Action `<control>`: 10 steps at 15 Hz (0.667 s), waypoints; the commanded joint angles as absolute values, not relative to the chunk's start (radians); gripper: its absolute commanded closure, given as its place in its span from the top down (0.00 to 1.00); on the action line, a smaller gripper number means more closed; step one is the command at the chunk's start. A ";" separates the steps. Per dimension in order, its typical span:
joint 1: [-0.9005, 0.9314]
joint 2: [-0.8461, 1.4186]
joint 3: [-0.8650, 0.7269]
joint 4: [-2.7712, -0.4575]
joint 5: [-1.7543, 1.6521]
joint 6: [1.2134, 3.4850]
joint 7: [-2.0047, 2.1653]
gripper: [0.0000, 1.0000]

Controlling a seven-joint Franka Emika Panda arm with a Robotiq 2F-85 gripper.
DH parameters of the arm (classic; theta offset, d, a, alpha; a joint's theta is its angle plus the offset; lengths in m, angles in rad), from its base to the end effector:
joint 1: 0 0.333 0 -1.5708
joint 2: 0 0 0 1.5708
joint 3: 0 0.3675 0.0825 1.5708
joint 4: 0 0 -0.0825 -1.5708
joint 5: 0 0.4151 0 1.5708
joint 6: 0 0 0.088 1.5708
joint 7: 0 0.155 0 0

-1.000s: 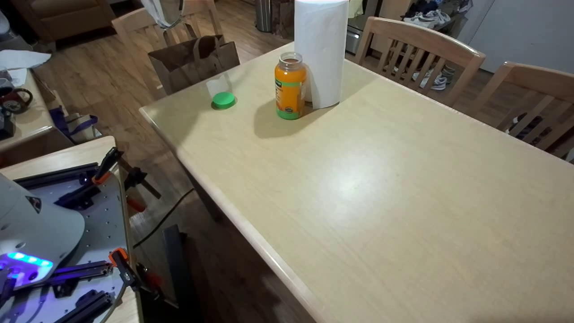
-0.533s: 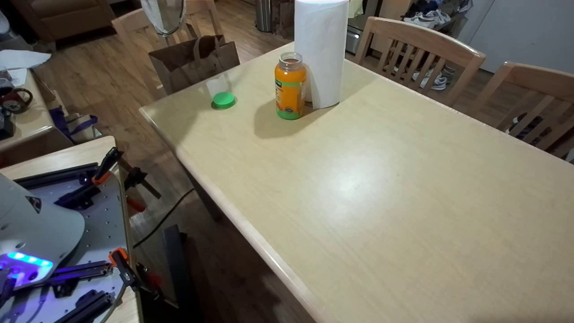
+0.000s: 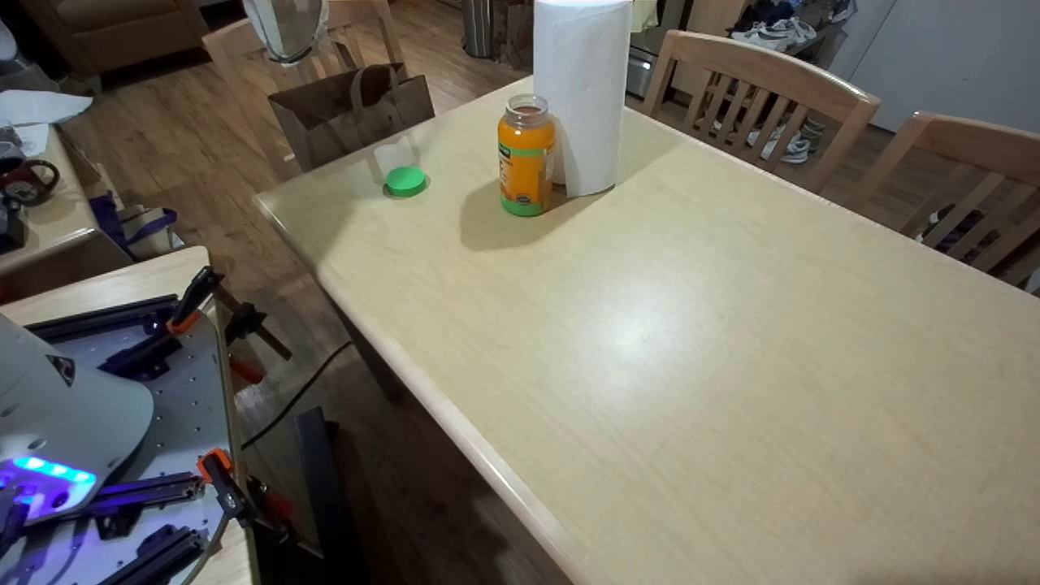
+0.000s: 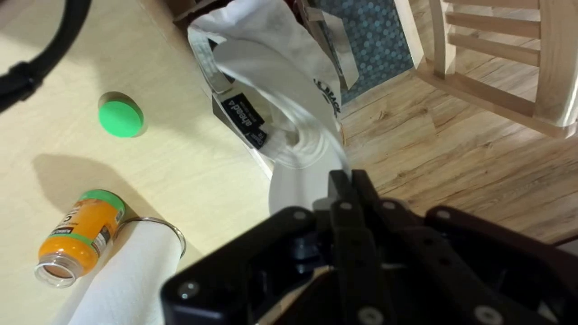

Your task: Put the cap in the paper bag

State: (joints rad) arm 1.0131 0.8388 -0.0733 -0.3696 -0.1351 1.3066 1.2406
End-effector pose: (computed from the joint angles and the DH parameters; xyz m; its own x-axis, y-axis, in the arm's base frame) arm 0.4572 0.6434 0.5993 0.9294 -0.3079 0.2035 -0.3064 -0.9511 -0.0395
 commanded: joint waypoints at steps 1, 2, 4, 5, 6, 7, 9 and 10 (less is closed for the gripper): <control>1.015 0.835 -0.065 -0.371 -0.141 1.308 1.292 0.01; 1.017 0.835 -0.069 -0.371 -0.148 1.310 1.288 0.01; 1.017 0.835 -0.075 -0.370 -0.155 1.319 1.300 0.31; 1.017 0.834 -0.077 -0.370 -0.156 1.322 1.300 0.36; 1.019 0.832 -0.084 -0.370 -0.163 1.323 1.300 0.43; 1.019 0.831 -0.086 -0.369 -0.167 1.330 1.298 0.49; 1.022 0.826 -0.093 -0.369 -0.182 1.331 1.287 0.62; 1.025 0.821 -0.100 -0.368 -0.194 1.332 1.281 0.68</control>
State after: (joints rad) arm 1.0134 0.8384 -0.0884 -0.3679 -0.1556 1.3229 1.2753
